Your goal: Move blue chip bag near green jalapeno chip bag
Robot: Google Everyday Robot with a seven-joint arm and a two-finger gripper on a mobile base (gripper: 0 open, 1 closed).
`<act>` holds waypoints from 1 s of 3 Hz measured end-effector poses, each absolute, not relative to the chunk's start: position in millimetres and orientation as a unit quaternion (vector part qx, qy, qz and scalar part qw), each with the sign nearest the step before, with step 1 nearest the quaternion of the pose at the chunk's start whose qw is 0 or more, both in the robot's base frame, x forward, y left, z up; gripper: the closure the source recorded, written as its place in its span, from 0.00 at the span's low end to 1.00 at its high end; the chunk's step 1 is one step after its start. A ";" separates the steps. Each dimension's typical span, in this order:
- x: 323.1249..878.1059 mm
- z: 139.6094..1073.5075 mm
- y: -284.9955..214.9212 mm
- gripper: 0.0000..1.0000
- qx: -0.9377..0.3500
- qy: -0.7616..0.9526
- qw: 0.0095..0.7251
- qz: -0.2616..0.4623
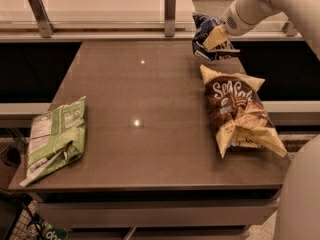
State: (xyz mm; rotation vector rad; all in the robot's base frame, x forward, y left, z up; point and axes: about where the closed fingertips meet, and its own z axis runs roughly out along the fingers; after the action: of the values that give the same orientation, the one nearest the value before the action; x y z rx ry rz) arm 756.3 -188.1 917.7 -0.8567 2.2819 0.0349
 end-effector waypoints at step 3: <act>700.9 946.9 -125.1 1.00 -0.425 0.847 0.304 0.097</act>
Offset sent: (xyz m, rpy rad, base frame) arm -0.0612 0.0595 0.0468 0.1023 0.0966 0.2971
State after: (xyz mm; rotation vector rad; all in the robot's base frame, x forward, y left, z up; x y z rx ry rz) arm 700.9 -125.1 946.9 -1.1274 2.2439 0.2578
